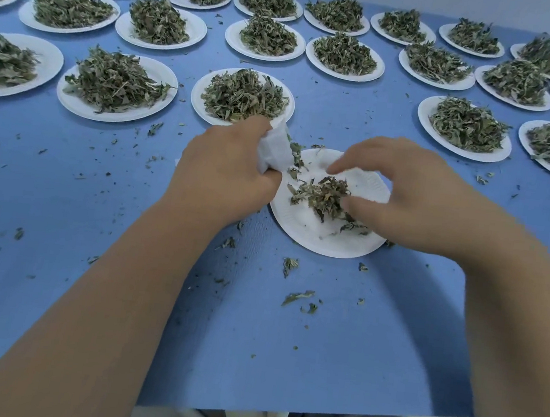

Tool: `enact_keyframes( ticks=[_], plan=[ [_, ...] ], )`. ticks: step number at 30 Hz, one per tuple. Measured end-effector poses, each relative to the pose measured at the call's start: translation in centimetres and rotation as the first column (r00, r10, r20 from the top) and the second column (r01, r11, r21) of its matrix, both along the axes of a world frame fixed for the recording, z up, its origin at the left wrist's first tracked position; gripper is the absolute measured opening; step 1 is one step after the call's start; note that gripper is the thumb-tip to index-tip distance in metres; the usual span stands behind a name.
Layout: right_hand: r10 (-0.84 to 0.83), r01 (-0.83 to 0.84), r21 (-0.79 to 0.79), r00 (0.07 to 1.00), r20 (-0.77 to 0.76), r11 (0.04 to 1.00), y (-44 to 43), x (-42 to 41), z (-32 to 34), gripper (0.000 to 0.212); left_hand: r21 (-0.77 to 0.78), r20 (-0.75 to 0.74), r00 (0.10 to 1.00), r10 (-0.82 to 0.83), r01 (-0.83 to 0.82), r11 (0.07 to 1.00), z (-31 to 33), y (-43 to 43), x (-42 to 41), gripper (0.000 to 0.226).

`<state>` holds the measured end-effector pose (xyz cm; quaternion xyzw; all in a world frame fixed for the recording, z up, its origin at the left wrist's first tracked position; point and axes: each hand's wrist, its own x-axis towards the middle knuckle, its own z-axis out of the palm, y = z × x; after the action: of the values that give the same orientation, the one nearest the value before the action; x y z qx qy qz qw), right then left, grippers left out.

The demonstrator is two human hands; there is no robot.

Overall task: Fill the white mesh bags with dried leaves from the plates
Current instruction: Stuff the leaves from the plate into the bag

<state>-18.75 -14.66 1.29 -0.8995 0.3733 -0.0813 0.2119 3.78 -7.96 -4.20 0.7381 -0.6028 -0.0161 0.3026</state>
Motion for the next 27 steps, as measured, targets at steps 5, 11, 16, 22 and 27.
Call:
enact_keyframes(
  ticks=[5, 11, 16, 22, 27],
  plan=[
    [-0.042, 0.052, 0.024, 0.947, -0.317, 0.998, 0.9, 0.7, -0.7, 0.056, 0.014, -0.041, 0.999, 0.0, 0.001, 1.0, 0.1, -0.1, -0.2, 0.017],
    [-0.096, 0.089, -0.058, 0.985, -0.142, 0.994, 1.2, 3.1, -0.9, 0.038, 0.042, -0.129, 0.991, -0.034, 0.039, 0.998, 0.1, -0.1, -0.3, 0.016],
    [-0.216, 0.199, -0.157, 0.971, -0.104, 0.967, 2.7, 3.6, -1.4, 0.048, 0.031, -0.227, 0.973, 0.034, -0.027, 0.999, 0.3, -0.3, 0.0, 0.013],
    [-0.325, 0.281, -0.195, 0.909, -0.262, 0.94, 4.1, 5.2, -2.4, 0.049, 0.042, -0.213, 0.976, 0.038, -0.03, 0.999, 0.1, -0.2, 0.1, 0.014],
    [-0.238, 0.214, -0.168, 0.961, -0.141, 0.962, 3.5, 6.8, -2.5, 0.016, 0.044, -0.207, 0.978, 0.022, -0.013, 0.999, -0.2, -0.3, 0.0, 0.016]
  ],
)
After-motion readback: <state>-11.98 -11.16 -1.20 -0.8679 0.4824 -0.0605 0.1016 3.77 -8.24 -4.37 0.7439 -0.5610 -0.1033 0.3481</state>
